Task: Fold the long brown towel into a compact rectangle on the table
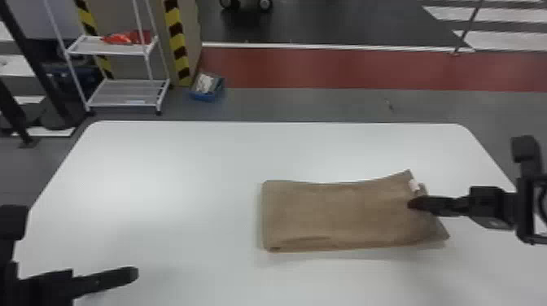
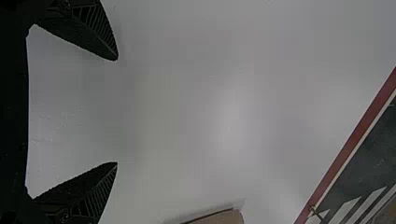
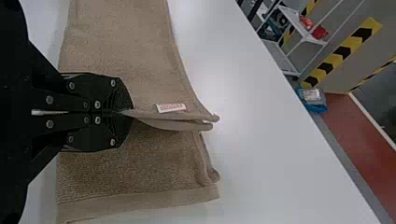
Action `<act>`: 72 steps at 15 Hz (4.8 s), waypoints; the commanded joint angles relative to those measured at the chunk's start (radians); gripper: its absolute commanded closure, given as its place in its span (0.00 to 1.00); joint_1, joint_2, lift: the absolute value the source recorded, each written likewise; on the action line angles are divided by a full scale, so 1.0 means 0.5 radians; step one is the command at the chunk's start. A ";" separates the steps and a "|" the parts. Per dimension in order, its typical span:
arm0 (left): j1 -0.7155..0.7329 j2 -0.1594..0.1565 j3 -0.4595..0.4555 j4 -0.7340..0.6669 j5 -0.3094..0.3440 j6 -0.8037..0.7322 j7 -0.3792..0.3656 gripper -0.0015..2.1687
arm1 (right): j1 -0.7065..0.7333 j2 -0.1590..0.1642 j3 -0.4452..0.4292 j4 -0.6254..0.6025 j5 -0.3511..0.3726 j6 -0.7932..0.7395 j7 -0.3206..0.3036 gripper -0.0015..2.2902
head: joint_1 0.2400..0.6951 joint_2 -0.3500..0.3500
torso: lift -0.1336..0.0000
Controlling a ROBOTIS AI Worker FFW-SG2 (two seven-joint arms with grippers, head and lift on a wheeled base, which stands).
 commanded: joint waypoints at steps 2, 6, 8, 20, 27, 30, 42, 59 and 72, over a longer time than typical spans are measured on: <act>0.002 -0.008 -0.012 0.001 -0.001 0.000 0.001 0.04 | -0.027 0.039 0.049 0.057 0.044 0.004 -0.008 0.51 | 1.00 0.45 | 0.08; -0.013 0.001 -0.012 0.038 -0.004 -0.024 0.004 0.04 | -0.021 0.020 -0.221 -0.081 -0.116 0.004 0.001 0.51 | 1.00 0.46 | 0.08; -0.004 0.001 -0.012 0.038 -0.001 -0.030 -0.005 0.04 | -0.002 0.026 -0.129 -0.013 -0.027 0.004 -0.002 0.51 | 1.00 0.43 | 0.08; -0.013 0.026 -0.024 0.093 0.020 -0.104 -0.011 0.04 | -0.008 0.032 -0.119 0.134 0.022 0.004 -0.021 0.51 | 1.00 0.40 | 0.08; -0.022 0.029 0.000 0.099 0.020 -0.104 -0.011 0.04 | -0.021 -0.017 -0.319 -0.019 -0.073 0.004 -0.005 0.51 | 1.00 0.43 | 0.08; -0.016 0.029 0.003 0.090 0.026 -0.104 -0.027 0.04 | 0.007 -0.066 -0.251 0.149 -0.033 0.004 -0.014 0.51 | 1.00 0.37 | 0.08; -0.001 0.038 0.019 0.084 0.026 -0.098 -0.030 0.04 | -0.058 -0.112 -0.236 0.300 0.004 0.004 -0.030 0.51 | 1.00 0.31 | 0.08; -0.007 0.044 0.022 0.133 0.020 -0.129 -0.030 0.04 | -0.159 -0.158 -0.221 0.447 0.065 0.004 -0.048 0.51 | 1.00 0.30 | 0.08; 0.042 0.032 0.037 0.109 0.029 -0.153 -0.051 0.04 | -0.165 -0.219 -0.257 0.462 0.074 0.004 -0.064 0.51 | 1.00 0.25 | 0.08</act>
